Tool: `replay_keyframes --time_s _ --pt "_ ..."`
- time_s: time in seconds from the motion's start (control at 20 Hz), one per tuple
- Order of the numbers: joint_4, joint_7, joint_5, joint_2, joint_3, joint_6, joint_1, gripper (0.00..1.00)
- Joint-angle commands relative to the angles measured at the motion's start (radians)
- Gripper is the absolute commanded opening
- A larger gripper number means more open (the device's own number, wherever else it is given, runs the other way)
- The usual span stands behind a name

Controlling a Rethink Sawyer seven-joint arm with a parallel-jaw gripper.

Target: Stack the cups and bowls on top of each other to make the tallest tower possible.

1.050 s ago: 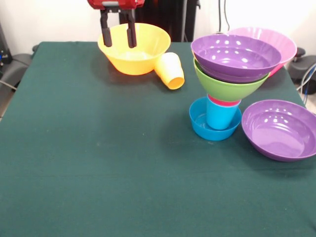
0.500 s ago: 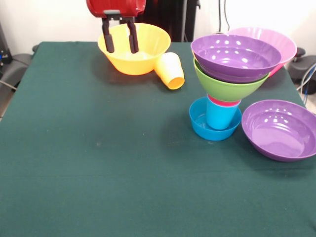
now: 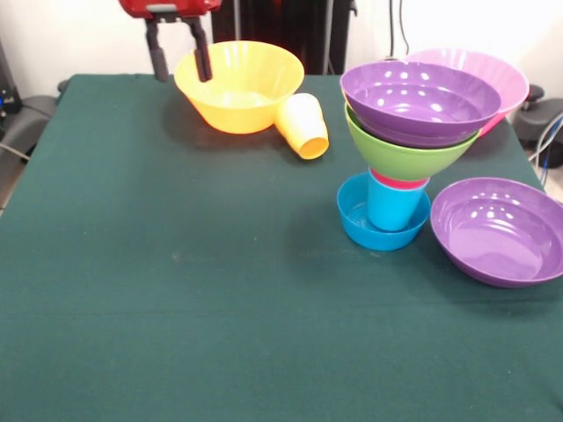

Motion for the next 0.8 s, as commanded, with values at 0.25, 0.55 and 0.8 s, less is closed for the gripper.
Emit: replay_keyframes --time_s 0.25,0.55,0.8 --pt "0.013 -0.4 0.0 -0.03 0.11 0.19 -0.075 1.0" --pt "0.041 -0.413 -0.01 -0.023 0.122 0.193 -0.101 1.0" --pt "0.07 -0.388 -0.056 0.014 0.104 0.147 -0.092 1.0"
